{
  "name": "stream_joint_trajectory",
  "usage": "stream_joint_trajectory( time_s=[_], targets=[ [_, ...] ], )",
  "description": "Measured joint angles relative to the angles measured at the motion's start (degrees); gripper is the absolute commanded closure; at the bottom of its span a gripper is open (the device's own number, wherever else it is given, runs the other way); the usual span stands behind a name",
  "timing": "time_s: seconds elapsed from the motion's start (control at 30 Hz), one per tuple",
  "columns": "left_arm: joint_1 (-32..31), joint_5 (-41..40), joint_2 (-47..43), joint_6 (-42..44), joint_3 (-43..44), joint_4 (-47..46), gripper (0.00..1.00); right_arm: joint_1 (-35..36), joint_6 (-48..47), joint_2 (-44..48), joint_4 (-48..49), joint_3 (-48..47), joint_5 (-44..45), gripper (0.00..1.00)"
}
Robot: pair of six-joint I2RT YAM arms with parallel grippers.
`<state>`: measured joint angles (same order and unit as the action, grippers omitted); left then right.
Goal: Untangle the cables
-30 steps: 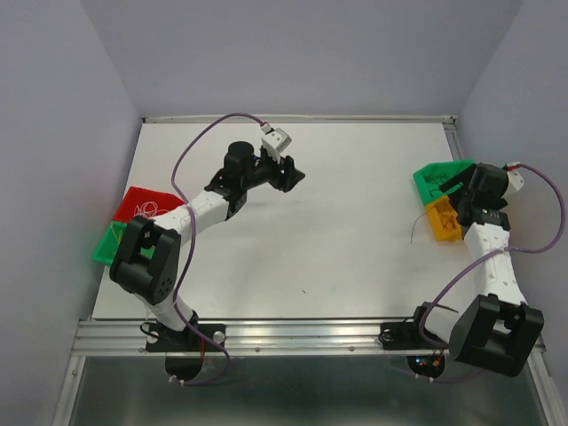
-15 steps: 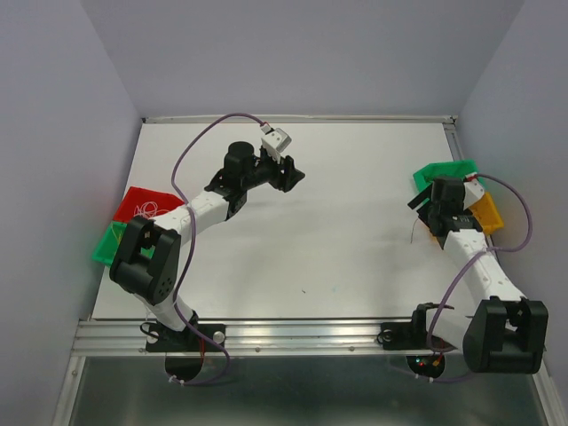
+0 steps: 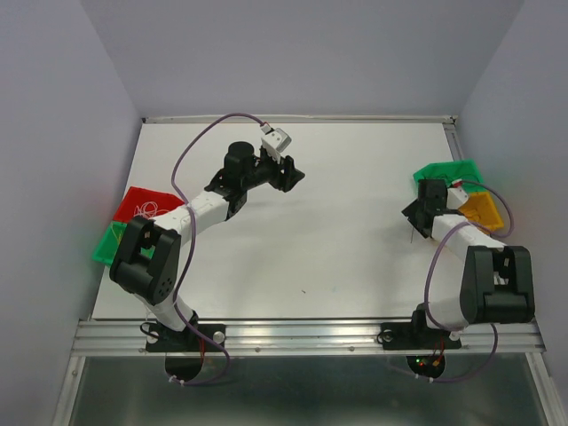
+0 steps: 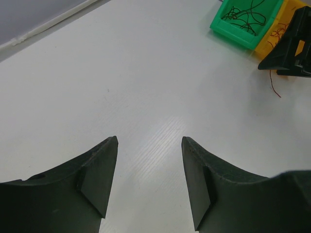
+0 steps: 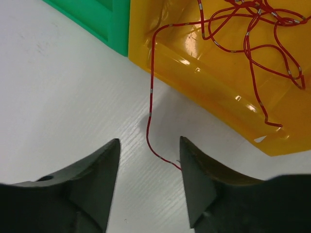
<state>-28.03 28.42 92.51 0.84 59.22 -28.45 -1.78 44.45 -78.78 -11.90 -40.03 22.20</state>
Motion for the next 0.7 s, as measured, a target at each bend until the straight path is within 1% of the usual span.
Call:
stream_joint_trajectory(
  time_s=[0.03,0.07,0.13,0.17,0.23,0.4,0.53,0.63,0.7],
  targets=[
    [0.0,0.02,0.0,0.0,0.0,0.0,0.34,0.0,0.35,-1.33,0.39,0.0,0.11,0.57],
    [0.0,0.0,0.0,0.02,0.0,0.0,0.34,0.0,0.39,-2.05,0.5,-0.02,0.2,0.72],
    [0.0,0.0,0.0,0.04,0.0,0.0,0.34,0.0,0.68,-2.73,0.59,-0.02,0.46,0.84],
    [0.0,0.0,0.0,0.09,0.0,0.02,0.34,0.0,0.96,-2.69,0.72,-0.02,0.94,0.92],
    [0.0,0.02,0.0,0.15,0.0,0.02,0.34,0.0,1.09,-2.38,1.03,-0.02,1.55,1.0],
    [0.0,0.02,0.0,0.17,0.0,0.02,0.34,0.0,1.42,-0.68,1.27,-0.02,2.99,0.99],
    [0.0,0.02,0.0,0.17,0.0,0.02,0.34,-0.61,1.22,1.01,1.29,-0.11,2.34,1.0],
    [0.0,0.0,0.0,0.17,0.0,0.02,0.34,-3.06,0.98,1.42,1.42,-0.59,0.39,1.0],
    [0.0,0.04,0.0,0.17,0.0,0.02,0.34,-6.51,0.81,1.62,1.46,-1.07,-2.99,1.0]
  ],
)
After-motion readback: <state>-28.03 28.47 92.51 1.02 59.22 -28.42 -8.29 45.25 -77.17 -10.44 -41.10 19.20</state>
